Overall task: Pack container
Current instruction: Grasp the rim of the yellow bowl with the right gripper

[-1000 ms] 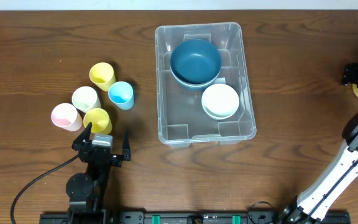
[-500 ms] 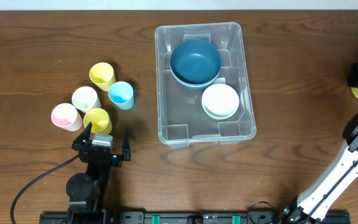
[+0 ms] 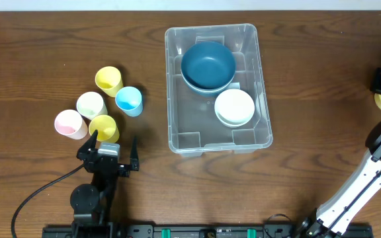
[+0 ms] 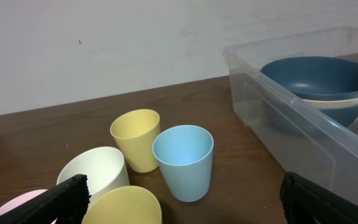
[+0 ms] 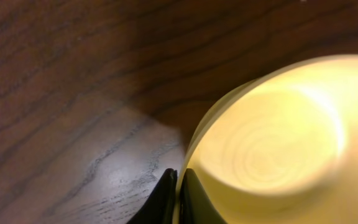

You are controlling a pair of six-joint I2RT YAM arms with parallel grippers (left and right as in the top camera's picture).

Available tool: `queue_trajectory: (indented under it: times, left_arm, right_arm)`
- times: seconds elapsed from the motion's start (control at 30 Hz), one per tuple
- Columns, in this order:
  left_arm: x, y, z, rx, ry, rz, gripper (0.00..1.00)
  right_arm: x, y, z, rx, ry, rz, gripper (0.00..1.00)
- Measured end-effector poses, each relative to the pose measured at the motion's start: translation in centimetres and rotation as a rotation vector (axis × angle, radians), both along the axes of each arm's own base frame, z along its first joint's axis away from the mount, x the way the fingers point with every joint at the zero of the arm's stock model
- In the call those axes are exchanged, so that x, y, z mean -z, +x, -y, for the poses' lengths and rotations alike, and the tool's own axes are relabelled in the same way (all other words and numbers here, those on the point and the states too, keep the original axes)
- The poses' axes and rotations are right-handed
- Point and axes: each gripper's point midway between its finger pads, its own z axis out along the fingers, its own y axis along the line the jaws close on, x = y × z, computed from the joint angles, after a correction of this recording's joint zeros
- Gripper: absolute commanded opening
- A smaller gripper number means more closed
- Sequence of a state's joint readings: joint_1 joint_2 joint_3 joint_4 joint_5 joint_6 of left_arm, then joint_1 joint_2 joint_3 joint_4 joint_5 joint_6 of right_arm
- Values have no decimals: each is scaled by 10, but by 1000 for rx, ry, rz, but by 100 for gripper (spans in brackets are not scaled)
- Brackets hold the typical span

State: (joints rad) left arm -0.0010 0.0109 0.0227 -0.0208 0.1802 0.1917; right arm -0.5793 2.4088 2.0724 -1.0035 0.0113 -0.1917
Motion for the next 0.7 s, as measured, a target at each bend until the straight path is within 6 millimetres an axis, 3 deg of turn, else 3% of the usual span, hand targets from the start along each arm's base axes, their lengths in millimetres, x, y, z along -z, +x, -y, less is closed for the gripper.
queue_trajectory:
  times: [0.33, 0.5, 0.7]
  left_arm:
    - [0, 0, 0, 0, 0, 0, 98]
    - [0, 0, 0, 0, 0, 0, 98]
    - [0, 0, 0, 0, 0, 0, 98]
  right_arm:
    - [-5, 2, -5, 27, 29, 13, 1]
    - [-35, 26, -30, 6, 111, 94, 1]
    - [-86, 62, -86, -94, 146, 174, 1]
